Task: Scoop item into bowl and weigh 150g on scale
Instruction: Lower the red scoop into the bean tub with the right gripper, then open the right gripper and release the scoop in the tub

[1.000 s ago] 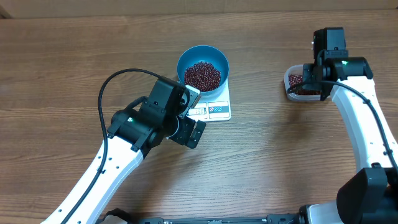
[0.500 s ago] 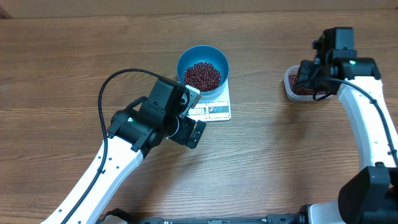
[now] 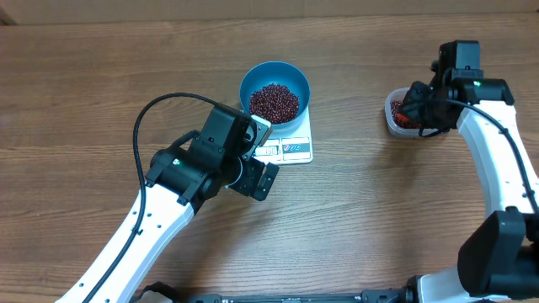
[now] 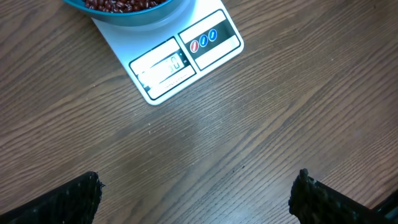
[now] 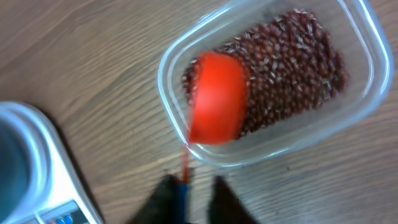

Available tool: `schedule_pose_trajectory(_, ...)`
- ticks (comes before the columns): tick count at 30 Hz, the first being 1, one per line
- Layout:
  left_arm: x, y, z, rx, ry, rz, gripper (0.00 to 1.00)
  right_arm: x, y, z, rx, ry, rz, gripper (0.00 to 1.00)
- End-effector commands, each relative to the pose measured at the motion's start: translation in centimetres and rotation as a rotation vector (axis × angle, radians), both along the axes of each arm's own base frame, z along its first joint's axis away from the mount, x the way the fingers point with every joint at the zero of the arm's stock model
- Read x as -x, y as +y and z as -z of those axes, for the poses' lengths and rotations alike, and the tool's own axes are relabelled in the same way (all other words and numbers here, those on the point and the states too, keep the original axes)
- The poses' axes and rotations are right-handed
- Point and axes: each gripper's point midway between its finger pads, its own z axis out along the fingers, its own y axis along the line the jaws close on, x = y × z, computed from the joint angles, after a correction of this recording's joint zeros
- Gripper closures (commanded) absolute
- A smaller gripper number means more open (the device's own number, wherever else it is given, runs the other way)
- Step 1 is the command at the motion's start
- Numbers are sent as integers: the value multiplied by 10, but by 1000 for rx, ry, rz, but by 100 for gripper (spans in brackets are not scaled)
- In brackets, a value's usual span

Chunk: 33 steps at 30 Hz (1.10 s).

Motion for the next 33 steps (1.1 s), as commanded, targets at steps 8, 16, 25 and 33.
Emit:
schedule_pose_trajectory(8,1,-4,-2,13,-3,11,0,0,-12,1,63,12,35,24)
schedule_pose_trajectory(16,1,-3,-2,13,-2,11,0,-1,-30,-46,161,-59,77,18)
schedule_pose_trajectory(25,1,-3,-2,13,-2,11,0,1,-32,-43,177,-53,84,16)
schedule_pose_trajectory(33,1,-3,-2,13,-2,11,0,10,-26,-35,147,-17,68,16)
